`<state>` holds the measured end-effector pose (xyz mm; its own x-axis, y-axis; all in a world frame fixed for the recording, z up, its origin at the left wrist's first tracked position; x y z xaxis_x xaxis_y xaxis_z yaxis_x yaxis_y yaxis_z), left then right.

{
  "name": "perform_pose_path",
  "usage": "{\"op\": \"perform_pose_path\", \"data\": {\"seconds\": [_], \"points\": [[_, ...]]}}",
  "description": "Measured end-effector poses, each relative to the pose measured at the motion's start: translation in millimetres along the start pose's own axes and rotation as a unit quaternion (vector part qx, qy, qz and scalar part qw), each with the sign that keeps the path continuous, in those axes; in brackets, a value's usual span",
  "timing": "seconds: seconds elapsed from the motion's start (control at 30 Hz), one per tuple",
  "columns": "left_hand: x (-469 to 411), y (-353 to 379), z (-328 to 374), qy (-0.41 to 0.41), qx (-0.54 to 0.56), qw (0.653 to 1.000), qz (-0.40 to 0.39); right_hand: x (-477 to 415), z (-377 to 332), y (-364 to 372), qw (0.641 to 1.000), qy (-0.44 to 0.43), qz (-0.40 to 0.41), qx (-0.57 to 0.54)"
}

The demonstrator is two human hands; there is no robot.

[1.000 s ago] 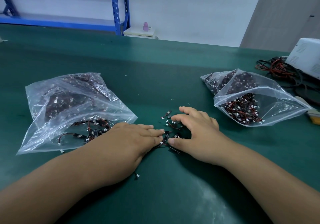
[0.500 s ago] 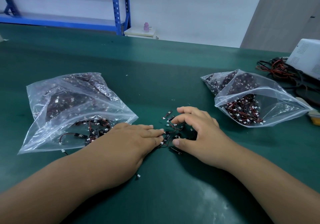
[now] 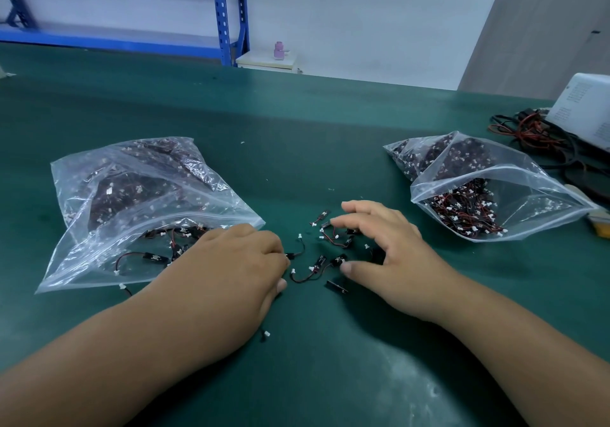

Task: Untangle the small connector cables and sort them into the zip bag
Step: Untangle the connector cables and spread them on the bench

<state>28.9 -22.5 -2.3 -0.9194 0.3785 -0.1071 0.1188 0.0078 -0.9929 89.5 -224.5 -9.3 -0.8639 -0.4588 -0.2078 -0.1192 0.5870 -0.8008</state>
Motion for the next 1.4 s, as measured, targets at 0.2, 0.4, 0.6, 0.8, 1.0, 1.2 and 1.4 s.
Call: {"op": "perform_pose_path", "data": {"seconds": [0.2,0.4,0.6,0.8,1.0,1.2,1.4], "points": [[2.4,-0.4,2.0,-0.010,0.014,1.000,-0.002,10.6,11.6,-11.2,0.997,-0.005,0.070,0.043],[2.5,-0.1,5.7,-0.009,0.041,0.999,-0.010,13.2,16.6,-9.8,0.995,0.000,0.047,0.088],[4.6,-14.2,14.6,0.044,0.061,0.997,0.027,11.5,19.3,-11.9,0.995,0.047,0.050,0.079],[9.1,-6.0,22.9,0.108,0.034,0.993,-0.013,11.8,16.2,-11.5,0.996,0.046,0.055,0.061],[1.0,6.7,20.6,0.088,0.038,0.995,-0.036,11.6,17.2,-11.8,0.997,0.042,0.064,0.023],[2.9,9.2,19.8,0.074,0.027,0.997,-0.026,11.6,20.1,-11.9,0.997,0.034,0.069,0.011],[5.0,9.3,14.2,0.060,0.037,0.997,-0.028,12.4,24.0,-11.6,0.997,0.025,0.079,0.003]]}}
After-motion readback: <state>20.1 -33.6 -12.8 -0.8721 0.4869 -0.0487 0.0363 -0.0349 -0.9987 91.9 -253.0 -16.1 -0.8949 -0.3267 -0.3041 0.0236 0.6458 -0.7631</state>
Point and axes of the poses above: each hand's wrist, its own x-axis away from the middle knuckle, its own y-axis out of the palm, z = x × y, the point moved 4 cm from there along -x, towards the middle knuckle
